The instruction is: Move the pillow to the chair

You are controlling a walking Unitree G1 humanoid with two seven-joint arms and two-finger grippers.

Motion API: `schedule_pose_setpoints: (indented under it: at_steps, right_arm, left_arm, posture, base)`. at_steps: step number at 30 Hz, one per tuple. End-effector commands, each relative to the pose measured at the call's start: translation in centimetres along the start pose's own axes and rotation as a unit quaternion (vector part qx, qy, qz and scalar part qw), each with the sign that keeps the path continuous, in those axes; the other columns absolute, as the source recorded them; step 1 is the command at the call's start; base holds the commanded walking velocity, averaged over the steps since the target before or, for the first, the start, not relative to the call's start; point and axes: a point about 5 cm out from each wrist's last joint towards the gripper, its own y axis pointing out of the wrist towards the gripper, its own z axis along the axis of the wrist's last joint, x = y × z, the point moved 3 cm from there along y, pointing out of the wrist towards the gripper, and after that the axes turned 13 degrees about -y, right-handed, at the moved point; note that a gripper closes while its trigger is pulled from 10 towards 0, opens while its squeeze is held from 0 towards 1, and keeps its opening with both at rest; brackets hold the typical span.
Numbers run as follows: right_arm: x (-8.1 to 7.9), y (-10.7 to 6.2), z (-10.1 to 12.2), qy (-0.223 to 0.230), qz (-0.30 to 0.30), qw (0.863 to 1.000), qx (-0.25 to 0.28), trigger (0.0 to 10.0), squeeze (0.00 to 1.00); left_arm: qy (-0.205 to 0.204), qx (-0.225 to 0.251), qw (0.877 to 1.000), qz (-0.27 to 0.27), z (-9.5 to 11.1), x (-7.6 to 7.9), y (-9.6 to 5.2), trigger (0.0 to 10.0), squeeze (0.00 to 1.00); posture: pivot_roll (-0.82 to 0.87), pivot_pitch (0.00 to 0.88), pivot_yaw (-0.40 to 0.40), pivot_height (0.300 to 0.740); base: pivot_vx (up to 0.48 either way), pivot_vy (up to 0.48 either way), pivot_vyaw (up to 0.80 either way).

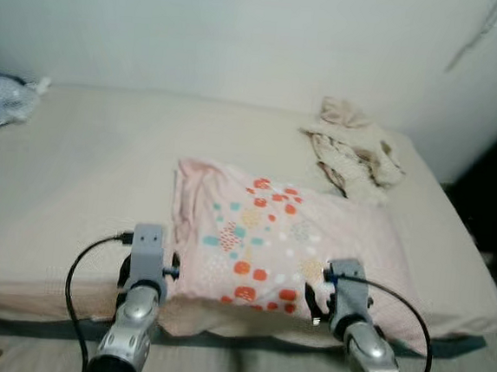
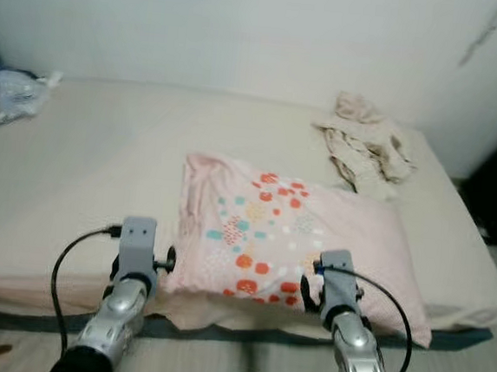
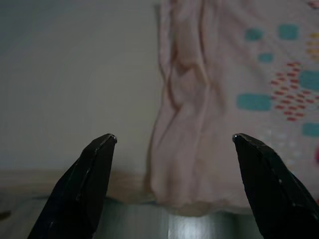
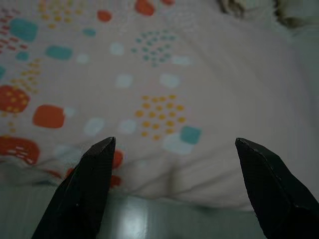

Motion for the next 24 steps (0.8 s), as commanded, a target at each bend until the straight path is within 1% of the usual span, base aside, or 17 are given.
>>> schedule_pose_setpoints:
  at_steps: [1, 6, 11, 14, 21, 24]
  right_arm:
    - [-0.7, -0.6, -1.5, 0.013, 0.002, 1.000, -0.021, 10.0, 0.00]
    - [-0.6, -0.7, -1.7, 0.021, -0.005, 1.000, -0.022, 10.0, 0.00]
    - [-0.1, -0.8, -2.1, 0.045, -0.027, 0.998, -0.031, 10.0, 0.00]
    - [0.1, -0.8, -2.0, 0.052, -0.035, 0.998, -0.028, 10.0, 0.00]
    - [-0.2, -0.9, -2.0, 0.059, -0.030, 0.998, -0.023, 10.0, 0.00]
    - [-0.5, -0.9, -2.1, 0.046, -0.022, 0.998, -0.026, 10.0, 0.00]
  left_arm:
    - [0.010, -0.003, 1.000, 0.012, -0.2, -0.9, 0.0, 10.0, 0.00]
    - [0.009, 0.002, 1.000, 0.012, 0.2, -1.0, 0.2, 10.0, 0.00]
    - [0.007, 0.012, 1.000, 0.012, 1.0, -1.0, 0.6, 10.0, 0.00]
    - [-0.006, 0.015, 1.000, 0.010, 1.5, -1.2, 0.8, 10.0, 0.00]
    - [-0.007, 0.015, 1.000, 0.002, 1.7, -1.2, 0.9, 10.0, 0.00]
    - [-0.010, 0.014, 1.000, 0.002, 1.7, -1.0, 0.9, 10.0, 0.00]
  posture:
    - [-0.08, 0.119, -0.031, 0.740]
    - [-0.08, 0.119, -0.018, 0.740]
    - [-0.08, 0.119, 0.006, 0.740]
    - [-0.08, 0.116, 0.019, 0.740]
    - [-0.09, 0.103, 0.030, 0.740]
    - [-0.09, 0.097, 0.031, 0.740]
  base:
    - [0.000, 0.000, -0.80]
    - [0.000, 0.000, -0.80]
    - [0.000, 0.000, -0.67]
    - [0.000, 0.000, 0.00]
    - [0.000, 0.000, 0.00]
    - [0.000, 0.000, 0.00]
